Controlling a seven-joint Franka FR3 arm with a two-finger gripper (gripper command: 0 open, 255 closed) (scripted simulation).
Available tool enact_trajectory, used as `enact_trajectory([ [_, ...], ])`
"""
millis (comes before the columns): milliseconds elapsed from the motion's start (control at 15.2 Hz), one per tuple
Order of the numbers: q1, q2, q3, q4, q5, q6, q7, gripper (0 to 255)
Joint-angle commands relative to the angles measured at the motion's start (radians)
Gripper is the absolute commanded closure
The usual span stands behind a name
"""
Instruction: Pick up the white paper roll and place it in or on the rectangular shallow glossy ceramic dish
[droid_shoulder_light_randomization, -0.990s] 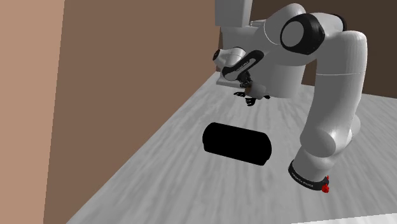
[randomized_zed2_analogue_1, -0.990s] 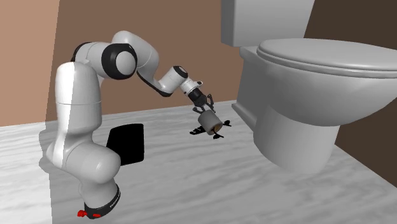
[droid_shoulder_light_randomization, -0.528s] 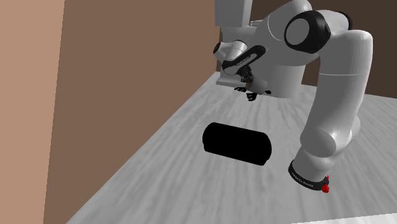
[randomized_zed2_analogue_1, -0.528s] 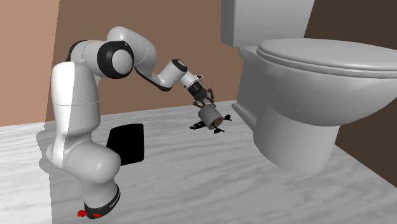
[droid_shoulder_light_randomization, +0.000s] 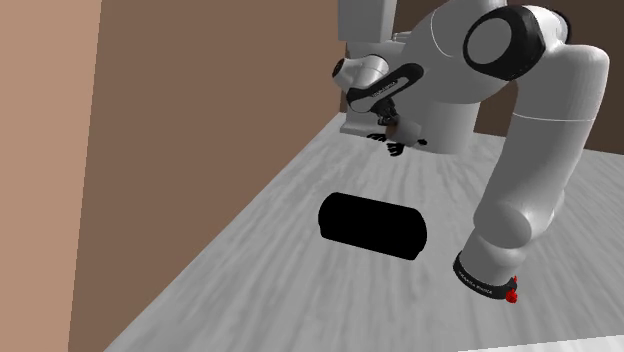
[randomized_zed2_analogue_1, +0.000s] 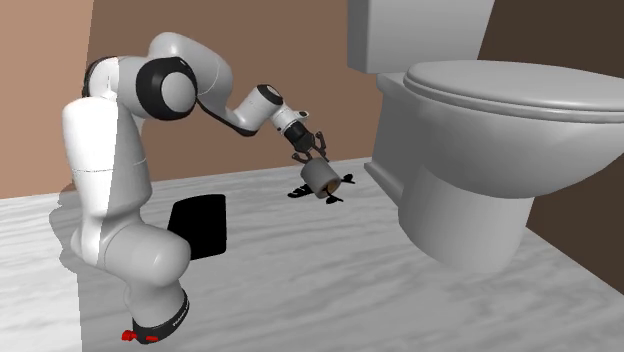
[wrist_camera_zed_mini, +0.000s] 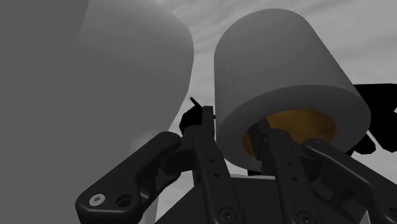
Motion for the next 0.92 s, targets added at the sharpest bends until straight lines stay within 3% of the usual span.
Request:
enact_trajectory([
  [0,0.026,-0.040,0.020,-0.041,0.012,-0.034,0.028,255],
  [858,0.189,-0.233,0.180,-0.216,0.164,-0.257,0.206,255],
])
